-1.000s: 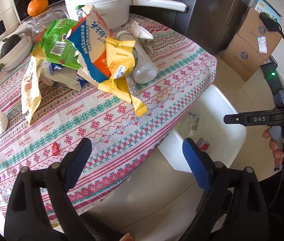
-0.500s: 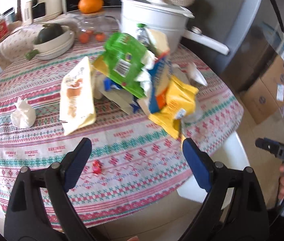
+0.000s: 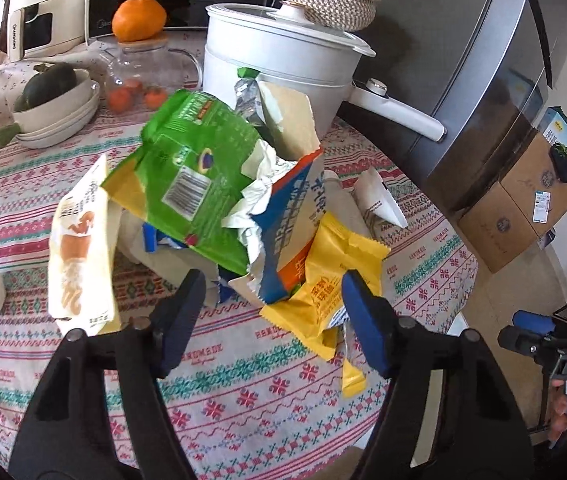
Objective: Collect trash
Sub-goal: 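Grasp the blue-and-orange snack box with the left tool while the right tool grasps the yellow bag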
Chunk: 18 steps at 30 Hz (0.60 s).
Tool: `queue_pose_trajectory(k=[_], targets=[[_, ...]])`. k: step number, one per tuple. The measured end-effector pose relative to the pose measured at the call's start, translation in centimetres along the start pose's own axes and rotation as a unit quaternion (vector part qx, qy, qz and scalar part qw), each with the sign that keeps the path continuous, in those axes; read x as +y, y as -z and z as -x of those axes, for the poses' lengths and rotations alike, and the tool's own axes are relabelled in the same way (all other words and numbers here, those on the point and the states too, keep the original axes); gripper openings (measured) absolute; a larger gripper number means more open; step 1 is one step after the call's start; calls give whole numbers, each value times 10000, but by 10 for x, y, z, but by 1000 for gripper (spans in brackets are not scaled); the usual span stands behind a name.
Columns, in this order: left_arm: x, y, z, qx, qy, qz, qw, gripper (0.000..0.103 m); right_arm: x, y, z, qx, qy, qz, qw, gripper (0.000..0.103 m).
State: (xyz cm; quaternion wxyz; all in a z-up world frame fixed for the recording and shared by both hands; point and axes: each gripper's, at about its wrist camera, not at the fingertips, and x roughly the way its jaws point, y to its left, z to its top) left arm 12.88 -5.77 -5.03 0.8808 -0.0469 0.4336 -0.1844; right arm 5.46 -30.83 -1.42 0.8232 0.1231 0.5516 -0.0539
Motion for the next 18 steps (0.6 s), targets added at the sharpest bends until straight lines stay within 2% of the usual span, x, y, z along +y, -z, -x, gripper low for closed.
queue_pose_trajectory(k=[5, 8, 9, 10, 11, 15, 18], targets=[[-5, -5, -29, -47, 179, 117, 9998, 64, 1, 0, -6, 66, 21, 32, 10000, 83], [-10, -7, -40, -83, 201, 91, 9997, 48, -1, 0, -8, 89, 63, 22, 9999, 83], [-11, -7, -41, -95, 216, 98, 9997, 37, -2, 0, -8, 90, 71, 1, 9999, 83], [-11, -8, -43, -101, 237, 97, 9996, 31, -3, 0, -9, 92, 75, -18, 9999, 83], [-13, -8, -42, -125, 255, 90, 9996, 29, -4, 0, -9, 96, 76, -36, 9999, 83], [-20, -11, -34, -273, 291, -80, 9992, 8, -7, -1, -10, 95, 92, -80, 9999, 83], [-26, -14, -22, -349, 345, -200, 9986, 5, -6, -2, -11, 91, 112, -85, 9999, 83]])
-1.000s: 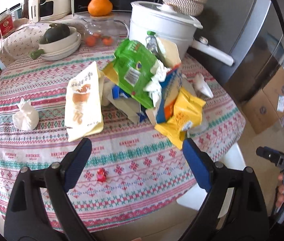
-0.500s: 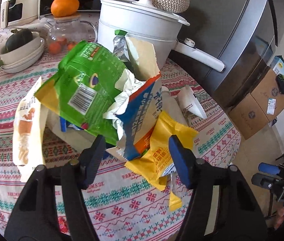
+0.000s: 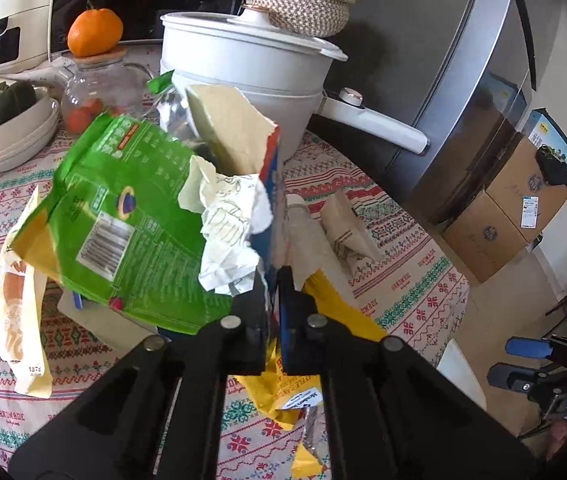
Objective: Collect trash
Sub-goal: 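Grasp the blue-and-orange snack box with the left tool while the right tool grasps the yellow bag, then lift the snack box and yellow bag and carry both toward the white bin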
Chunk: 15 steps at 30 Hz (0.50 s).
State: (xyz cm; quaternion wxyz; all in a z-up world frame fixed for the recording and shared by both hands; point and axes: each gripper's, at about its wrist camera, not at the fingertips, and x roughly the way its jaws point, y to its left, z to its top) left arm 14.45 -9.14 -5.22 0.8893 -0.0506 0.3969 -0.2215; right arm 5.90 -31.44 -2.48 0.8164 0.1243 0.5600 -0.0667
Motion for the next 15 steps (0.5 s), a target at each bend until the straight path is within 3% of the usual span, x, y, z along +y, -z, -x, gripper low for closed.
queue_pose_trajectory(k=[15], targets=[[-4, -1, 97, -514, 144, -178, 9984, 2, 39, -2, -15, 53, -311, 95, 9995, 83]])
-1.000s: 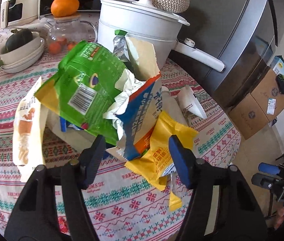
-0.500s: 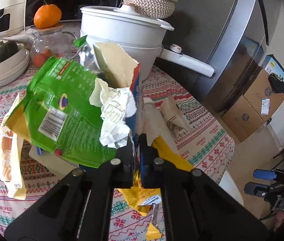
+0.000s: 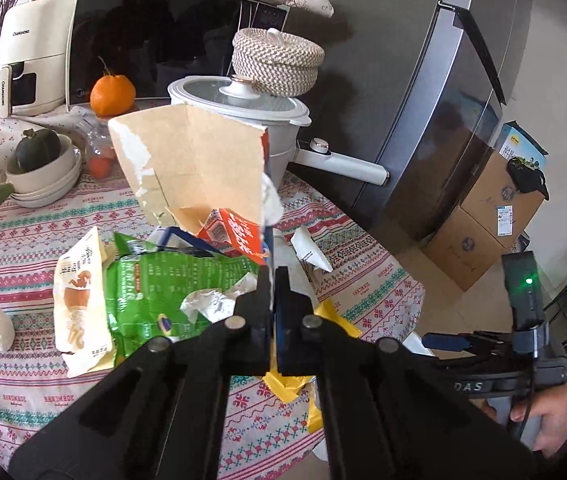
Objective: Collect trash
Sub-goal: 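Lift the snack box and yellow bag and carry both toward the white bin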
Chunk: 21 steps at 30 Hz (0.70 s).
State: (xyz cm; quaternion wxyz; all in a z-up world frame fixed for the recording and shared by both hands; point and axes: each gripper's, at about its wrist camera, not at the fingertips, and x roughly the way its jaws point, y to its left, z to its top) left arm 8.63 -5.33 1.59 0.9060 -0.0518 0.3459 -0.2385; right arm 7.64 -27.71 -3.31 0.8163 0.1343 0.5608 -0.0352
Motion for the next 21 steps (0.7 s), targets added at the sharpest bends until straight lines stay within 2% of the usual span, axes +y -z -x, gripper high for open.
queue_pose_trajectory(k=[7, 16, 19, 21], targets=[[14, 10, 32, 122, -281, 56, 9995, 2, 24, 2, -22, 210, -456, -140, 9986, 83], [37, 35, 45, 435, -668, 8, 9968, 2, 37, -4, -62, 383, -946, -724, 9921, 81], [40, 42, 46, 505, -747, -76, 9959, 2, 39, -5, -71, 422, -1059, -815, 9901, 73], [41, 45, 47, 533, -786, -106, 9954, 2, 41, -6, -76, 431, -1131, -847, 9890, 55]])
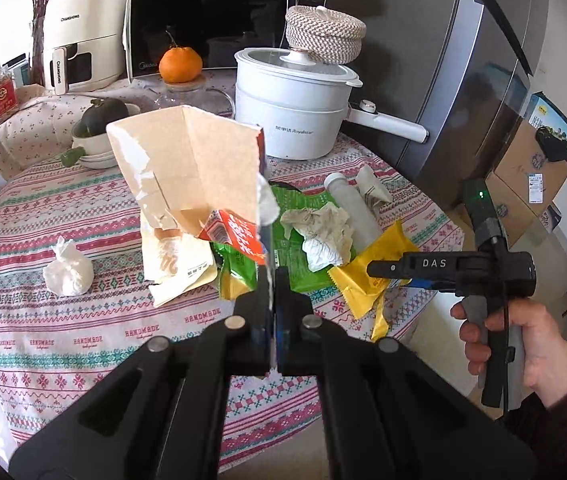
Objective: Collect trash
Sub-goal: 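Lift the snack box and yellow bag and carry both toward the white bin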
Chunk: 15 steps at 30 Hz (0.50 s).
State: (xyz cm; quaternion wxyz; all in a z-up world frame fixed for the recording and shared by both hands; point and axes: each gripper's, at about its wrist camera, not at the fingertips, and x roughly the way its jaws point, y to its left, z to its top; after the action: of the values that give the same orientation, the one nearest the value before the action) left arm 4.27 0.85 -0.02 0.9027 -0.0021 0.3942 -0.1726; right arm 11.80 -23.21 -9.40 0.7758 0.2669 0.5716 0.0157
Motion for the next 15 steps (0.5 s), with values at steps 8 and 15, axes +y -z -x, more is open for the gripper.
queue_pose_trajectory(k=[8, 15], targets=[[1, 7, 7, 32, -8, -31, 10000, 2, 20, 0, 5, -109, -191, 349, 9992, 13], [-3, 10, 14, 26, 64, -90, 9999, 2, 32, 10, 38, -477, -156, 837, 9952, 11]])
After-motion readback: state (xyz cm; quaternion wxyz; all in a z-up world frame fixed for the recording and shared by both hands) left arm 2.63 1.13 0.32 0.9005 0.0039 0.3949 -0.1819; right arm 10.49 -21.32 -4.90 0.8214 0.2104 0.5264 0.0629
